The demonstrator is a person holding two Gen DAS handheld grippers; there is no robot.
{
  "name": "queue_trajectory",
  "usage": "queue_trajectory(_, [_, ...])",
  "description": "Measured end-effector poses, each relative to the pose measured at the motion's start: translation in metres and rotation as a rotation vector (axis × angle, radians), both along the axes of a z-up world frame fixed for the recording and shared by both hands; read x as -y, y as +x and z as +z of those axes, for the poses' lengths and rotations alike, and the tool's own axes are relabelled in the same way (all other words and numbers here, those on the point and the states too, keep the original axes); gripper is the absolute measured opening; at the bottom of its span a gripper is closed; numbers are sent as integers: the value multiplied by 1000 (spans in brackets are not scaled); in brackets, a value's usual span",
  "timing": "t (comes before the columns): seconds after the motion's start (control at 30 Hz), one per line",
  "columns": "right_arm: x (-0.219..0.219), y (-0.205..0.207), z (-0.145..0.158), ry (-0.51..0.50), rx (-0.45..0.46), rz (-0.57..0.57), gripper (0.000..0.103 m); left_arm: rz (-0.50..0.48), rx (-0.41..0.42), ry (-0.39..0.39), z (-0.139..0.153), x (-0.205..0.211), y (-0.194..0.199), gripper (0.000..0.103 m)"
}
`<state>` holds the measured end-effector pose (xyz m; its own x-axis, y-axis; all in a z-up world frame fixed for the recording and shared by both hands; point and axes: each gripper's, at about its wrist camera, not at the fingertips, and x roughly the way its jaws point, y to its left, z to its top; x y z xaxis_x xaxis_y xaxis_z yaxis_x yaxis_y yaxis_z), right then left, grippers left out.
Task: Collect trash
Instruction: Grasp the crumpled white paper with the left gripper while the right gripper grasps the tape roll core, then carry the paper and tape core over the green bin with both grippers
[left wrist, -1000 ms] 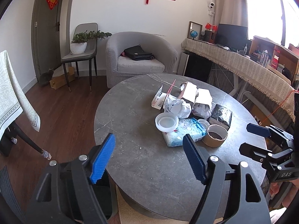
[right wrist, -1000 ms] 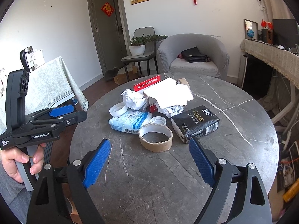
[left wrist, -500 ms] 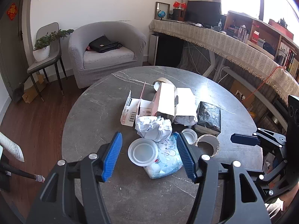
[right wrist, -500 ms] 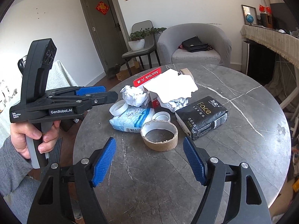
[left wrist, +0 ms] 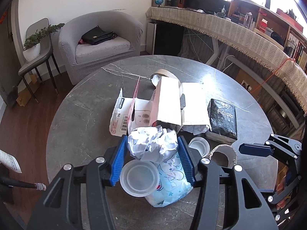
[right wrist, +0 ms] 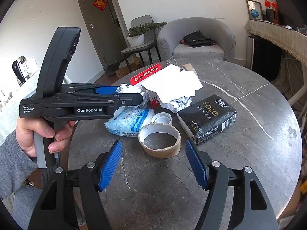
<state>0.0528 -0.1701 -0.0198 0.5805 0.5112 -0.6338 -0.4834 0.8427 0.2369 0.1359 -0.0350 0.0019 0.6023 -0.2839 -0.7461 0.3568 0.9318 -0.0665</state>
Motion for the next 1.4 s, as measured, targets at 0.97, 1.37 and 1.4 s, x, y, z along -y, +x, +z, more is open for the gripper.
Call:
queue_trajectory(0.97, [-40,13,-9,-177,8,-49,56,87,69,-204,31,-47,-64,50])
queue_trajectory(1.37, [-38,5,7,-163,64,-76,54,168,115,-244,42,-90,-92,50])
queue_trajectory(1.4, [-38,3,13,-149,78,-72,54,180,119,-244,43,-95,-94,50])
